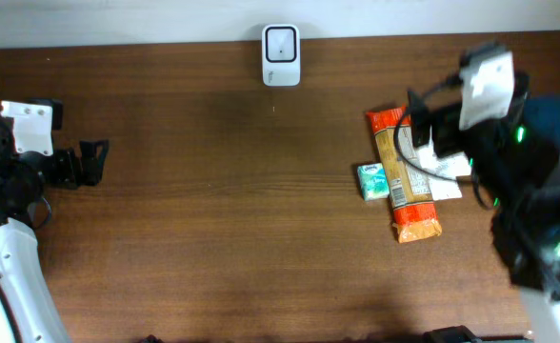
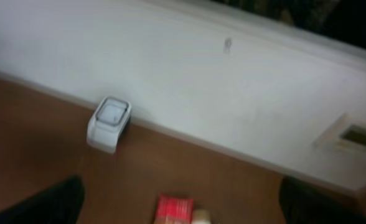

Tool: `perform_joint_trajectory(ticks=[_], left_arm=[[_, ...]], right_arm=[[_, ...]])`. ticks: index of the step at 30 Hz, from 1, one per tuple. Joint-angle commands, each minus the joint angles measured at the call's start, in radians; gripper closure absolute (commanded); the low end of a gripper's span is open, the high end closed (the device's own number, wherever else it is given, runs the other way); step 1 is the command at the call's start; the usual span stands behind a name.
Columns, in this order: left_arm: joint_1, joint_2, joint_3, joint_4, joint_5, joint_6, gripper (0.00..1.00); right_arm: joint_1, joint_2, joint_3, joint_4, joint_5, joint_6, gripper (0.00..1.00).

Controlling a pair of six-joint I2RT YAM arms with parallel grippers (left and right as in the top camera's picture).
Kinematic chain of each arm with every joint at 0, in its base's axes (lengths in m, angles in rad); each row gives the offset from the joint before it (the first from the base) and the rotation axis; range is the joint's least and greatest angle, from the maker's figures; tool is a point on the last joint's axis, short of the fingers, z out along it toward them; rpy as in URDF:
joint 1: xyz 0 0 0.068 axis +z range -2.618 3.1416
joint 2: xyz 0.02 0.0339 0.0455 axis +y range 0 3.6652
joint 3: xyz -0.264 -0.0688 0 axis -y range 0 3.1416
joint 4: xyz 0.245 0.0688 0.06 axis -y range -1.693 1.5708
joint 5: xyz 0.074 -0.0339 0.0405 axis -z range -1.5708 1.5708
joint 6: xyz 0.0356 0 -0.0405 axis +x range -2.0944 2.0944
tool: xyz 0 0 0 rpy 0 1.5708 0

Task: Scan the item barcode

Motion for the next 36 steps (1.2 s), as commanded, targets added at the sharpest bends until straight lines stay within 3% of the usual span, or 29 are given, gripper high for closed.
perform_joint_trajectory(ticks=[1,5,11,19,24,27,36], left_arm=[[0.003,-0.001,0.008,0.004,0.013,0.016,0.01],[0.003,-0.002,0.008,0.004,0.013,0.016,0.01],[0.003,-0.002,0.008,0.004,0.013,0.016,0.01],[0.003,-0.001,0.008,0.004,0.013,0.016,0.01],[0.003,-0.002,0.008,0.004,0.013,0.016,0.01],[0.003,-0.002,0.008,0.004,0.013,0.016,0.01],[0.003,-0.002,0.008,0.004,0.013,0.016,0.01]], right_arm=[[-0.028,-0.196,-0.294,0.198,-0.022,-0.011,0.02],[-0.027,-0.539,-0.816,0.597,-0.058,-0.005,0.02],[-0.025,-0.852,-1.111,0.654,-0.071,0.025,0.02],[0.002,-0.948,-1.265,0.694,-0.068,0.025,0.02],[0.001,-1.013,-1.264,0.581,-0.06,0.028,0.02],[0.001,-1.012,-1.264,0.419,-0.102,0.029,0.02],[0.002,-1.012,-1.264,0.413,-0.097,0.073,0.02]])
